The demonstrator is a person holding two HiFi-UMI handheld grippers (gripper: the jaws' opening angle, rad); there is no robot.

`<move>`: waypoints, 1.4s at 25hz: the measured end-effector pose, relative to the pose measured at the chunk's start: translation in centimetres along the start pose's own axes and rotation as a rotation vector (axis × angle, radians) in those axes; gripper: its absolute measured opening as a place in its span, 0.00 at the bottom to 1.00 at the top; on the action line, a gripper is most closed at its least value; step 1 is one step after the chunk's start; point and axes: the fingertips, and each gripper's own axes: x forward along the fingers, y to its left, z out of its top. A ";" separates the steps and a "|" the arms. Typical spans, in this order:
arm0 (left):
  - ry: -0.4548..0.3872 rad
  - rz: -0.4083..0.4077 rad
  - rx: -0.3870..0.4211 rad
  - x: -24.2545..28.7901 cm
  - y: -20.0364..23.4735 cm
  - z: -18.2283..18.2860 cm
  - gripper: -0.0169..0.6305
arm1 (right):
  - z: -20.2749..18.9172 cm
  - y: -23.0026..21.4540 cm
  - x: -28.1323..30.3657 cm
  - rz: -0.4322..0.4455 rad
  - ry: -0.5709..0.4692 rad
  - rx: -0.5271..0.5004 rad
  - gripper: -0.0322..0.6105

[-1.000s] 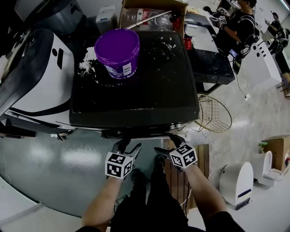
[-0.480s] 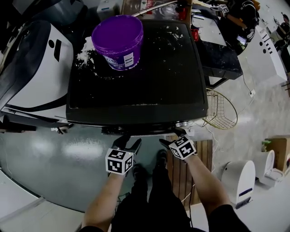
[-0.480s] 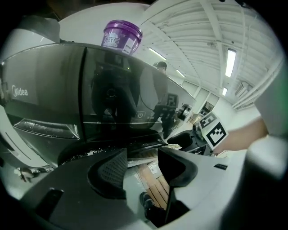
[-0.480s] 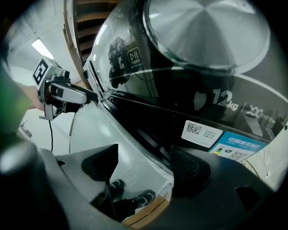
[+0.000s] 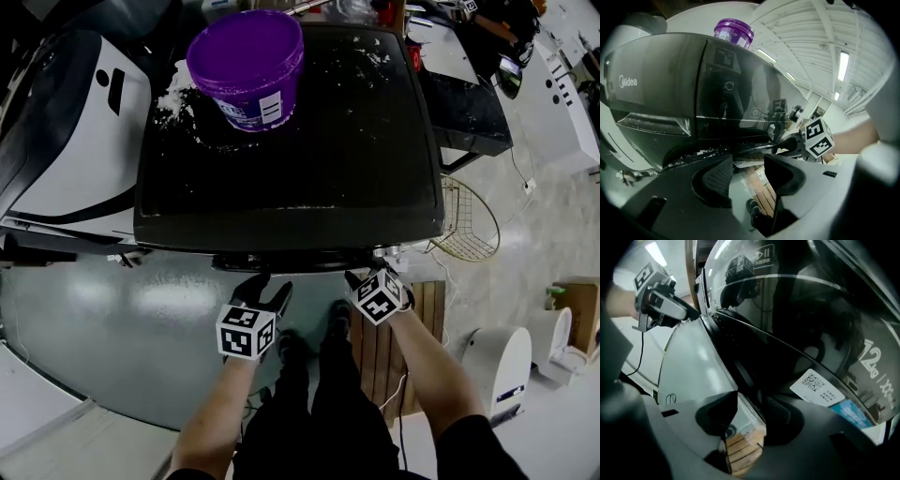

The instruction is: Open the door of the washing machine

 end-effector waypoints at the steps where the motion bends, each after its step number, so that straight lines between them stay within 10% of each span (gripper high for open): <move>1: 0.000 0.002 -0.003 -0.1 0.1 -0.1 0.37 | -0.1 -0.1 0.0 -0.011 0.009 -0.027 0.32; 14: 0.003 0.012 -0.025 -0.8 -0.4 -1.4 0.37 | -0.2 0.0 -0.1 -0.036 0.036 -0.209 0.25; 35: 0.019 0.015 -0.068 -2.6 0.4 -4.8 0.37 | -0.3 0.2 -0.4 -0.123 0.014 -0.150 0.26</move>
